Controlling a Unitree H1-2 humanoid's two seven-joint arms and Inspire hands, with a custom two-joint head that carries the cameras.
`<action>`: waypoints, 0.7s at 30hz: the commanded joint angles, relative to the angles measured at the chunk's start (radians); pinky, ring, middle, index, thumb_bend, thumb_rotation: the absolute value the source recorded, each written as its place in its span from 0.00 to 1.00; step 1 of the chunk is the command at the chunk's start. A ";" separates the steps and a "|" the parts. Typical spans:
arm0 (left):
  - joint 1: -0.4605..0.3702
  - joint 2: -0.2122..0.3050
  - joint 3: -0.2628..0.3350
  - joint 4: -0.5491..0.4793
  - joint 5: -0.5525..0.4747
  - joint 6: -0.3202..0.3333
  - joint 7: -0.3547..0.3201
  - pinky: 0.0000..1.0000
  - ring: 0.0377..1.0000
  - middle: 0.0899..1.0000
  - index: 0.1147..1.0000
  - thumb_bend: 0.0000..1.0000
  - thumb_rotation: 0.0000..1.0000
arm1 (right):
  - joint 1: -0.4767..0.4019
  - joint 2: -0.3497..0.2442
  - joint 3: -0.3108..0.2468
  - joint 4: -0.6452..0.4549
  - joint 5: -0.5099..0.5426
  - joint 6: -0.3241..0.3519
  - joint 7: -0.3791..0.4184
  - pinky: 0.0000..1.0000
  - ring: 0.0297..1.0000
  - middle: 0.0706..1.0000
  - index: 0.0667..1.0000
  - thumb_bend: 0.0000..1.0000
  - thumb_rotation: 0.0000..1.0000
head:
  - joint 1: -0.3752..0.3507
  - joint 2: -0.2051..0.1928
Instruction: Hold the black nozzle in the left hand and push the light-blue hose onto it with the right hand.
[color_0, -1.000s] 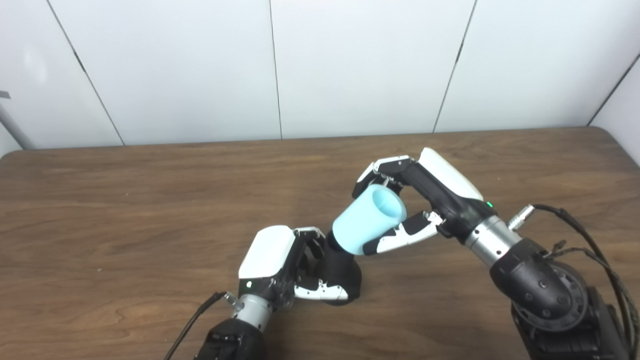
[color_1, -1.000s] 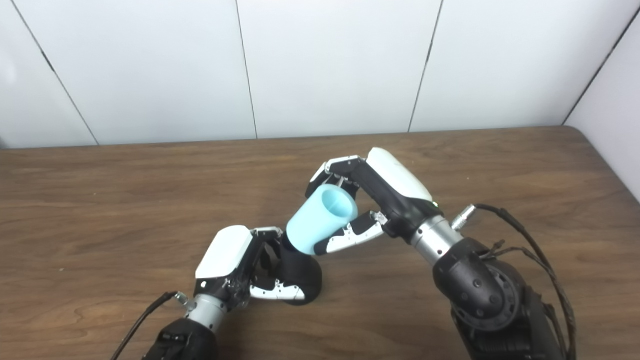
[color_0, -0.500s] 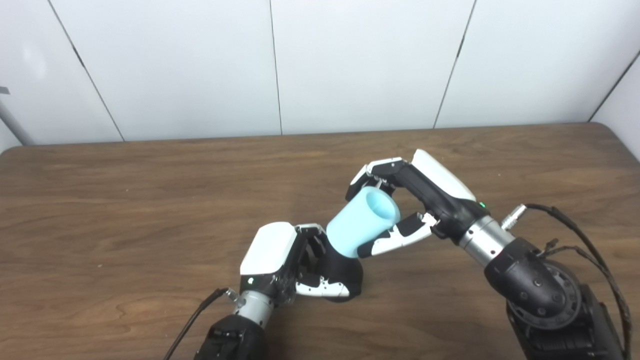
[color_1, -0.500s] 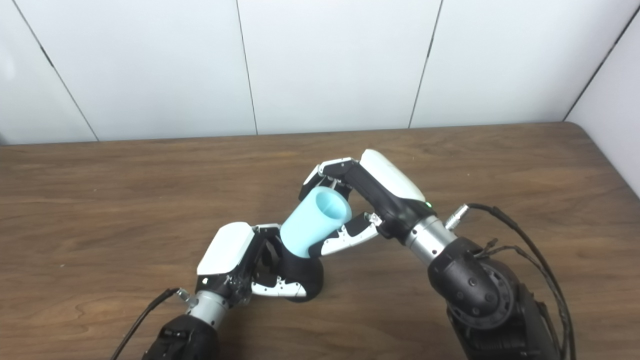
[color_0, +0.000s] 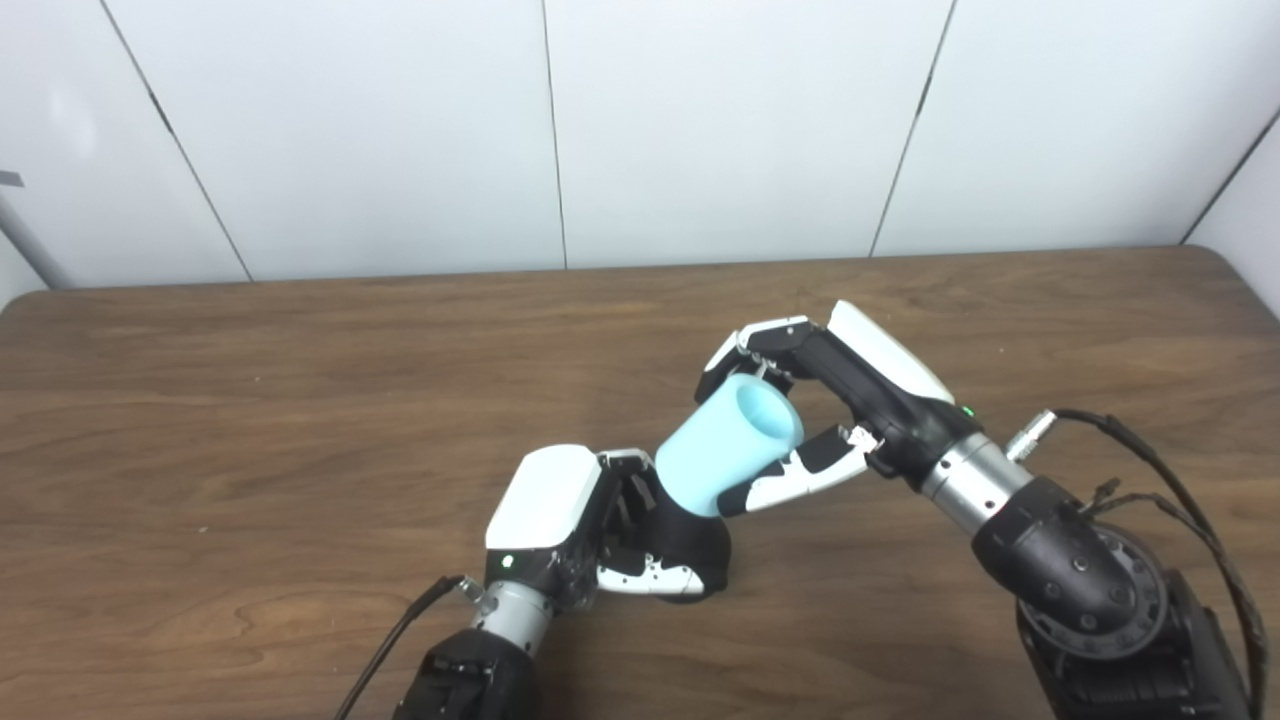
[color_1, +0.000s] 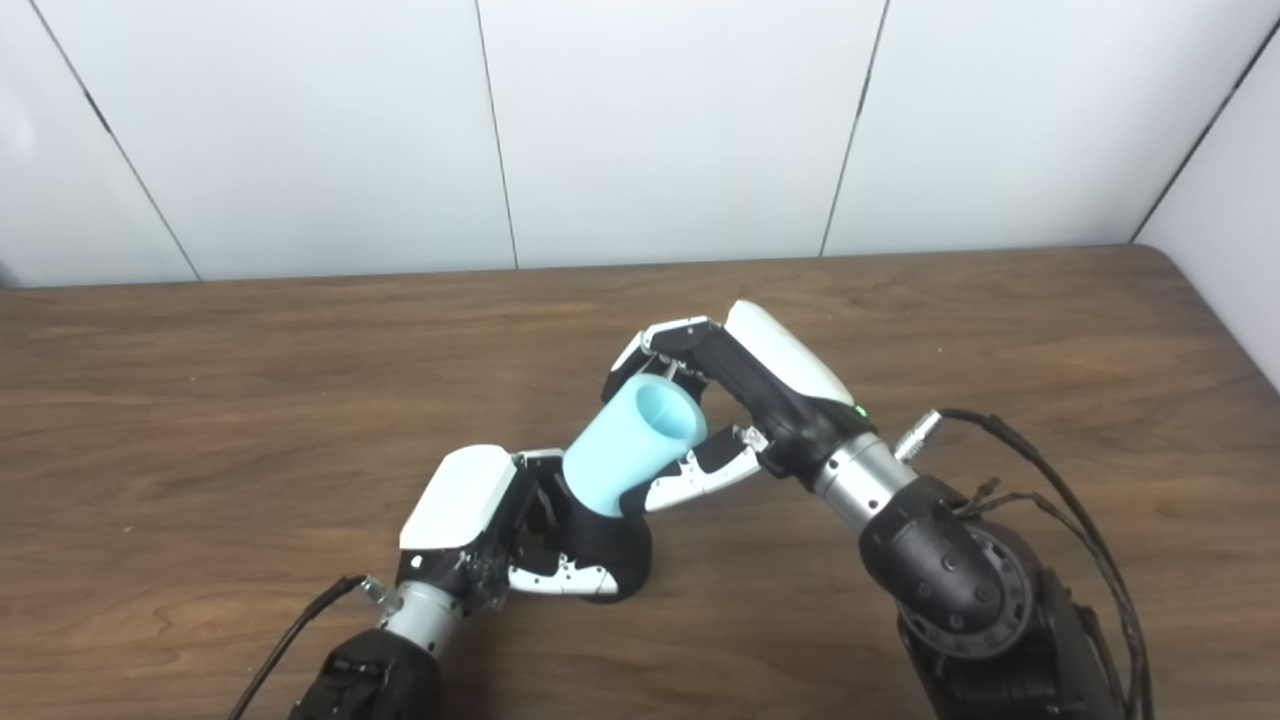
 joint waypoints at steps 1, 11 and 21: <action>0.074 0.017 -0.035 0.057 0.000 0.052 -0.117 0.37 0.39 0.41 0.44 0.50 0.00 | -0.021 0.007 0.013 0.000 -0.002 -0.018 -0.008 0.37 0.38 0.46 0.48 0.50 0.00 | 0.000 0.001; 0.084 0.016 -0.042 0.046 0.000 0.055 -0.128 0.40 0.39 0.44 0.41 0.50 0.00 | -0.070 -0.019 0.063 0.010 -0.028 -0.010 0.046 0.36 0.37 0.46 0.50 0.50 0.00 | 0.002 0.008; 0.091 0.017 -0.040 0.036 0.002 0.057 -0.136 0.39 0.37 0.40 0.42 0.50 0.00 | -0.159 -0.079 0.114 0.010 -0.091 0.009 0.194 0.38 0.36 0.46 0.48 0.50 0.00 | -0.003 0.014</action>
